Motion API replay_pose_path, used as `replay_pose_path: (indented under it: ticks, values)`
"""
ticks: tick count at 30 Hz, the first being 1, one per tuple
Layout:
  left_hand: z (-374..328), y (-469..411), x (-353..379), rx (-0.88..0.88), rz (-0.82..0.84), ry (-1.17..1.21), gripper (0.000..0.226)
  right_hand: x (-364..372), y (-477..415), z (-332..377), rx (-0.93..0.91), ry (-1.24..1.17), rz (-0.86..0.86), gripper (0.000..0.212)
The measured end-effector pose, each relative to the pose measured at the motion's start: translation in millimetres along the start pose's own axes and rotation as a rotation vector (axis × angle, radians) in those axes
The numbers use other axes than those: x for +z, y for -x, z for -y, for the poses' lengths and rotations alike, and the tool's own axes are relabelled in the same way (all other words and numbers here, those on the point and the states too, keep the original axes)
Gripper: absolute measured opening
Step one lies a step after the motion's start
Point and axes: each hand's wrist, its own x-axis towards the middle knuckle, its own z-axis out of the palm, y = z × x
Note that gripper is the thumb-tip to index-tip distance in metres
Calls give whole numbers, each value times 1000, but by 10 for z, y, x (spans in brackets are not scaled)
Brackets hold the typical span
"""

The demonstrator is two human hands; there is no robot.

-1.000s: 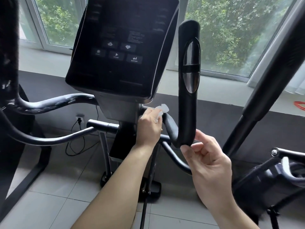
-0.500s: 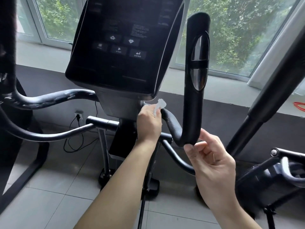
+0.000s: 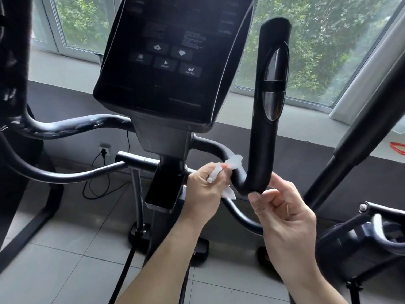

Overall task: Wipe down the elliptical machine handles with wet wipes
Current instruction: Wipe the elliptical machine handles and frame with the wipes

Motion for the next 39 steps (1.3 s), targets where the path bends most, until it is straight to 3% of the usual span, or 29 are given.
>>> replay_pose_path:
  ticks: [3,7,12,18,21,24,31,39]
  values:
    - [-50,3,-70,-162,47,267,19,1,-3,-20,-2,-7,5,43]
    - [90,-285,-49,-281,-73,454,15,6,-11,-42,8,-17,-4,45]
    - [254,-389,176,-250,-294,225,13,-10,-20,-48,4,-20,3,46]
    - [312,-231,119,-113,-151,60,23,-26,-29,-53,-1,-42,25,46]
    - [268,-197,149,-90,-190,64,16,-19,-25,-68,-2,-51,15,47]
    - [254,-103,191,-56,-210,49,32,-11,-14,-81,0,-45,10,47]
    - [113,412,329,-92,-227,254,21,-27,-11,-136,8,-53,0,47]
    - [442,-337,371,-214,-391,298,22,-27,-8,-145,24,39,-22,50]
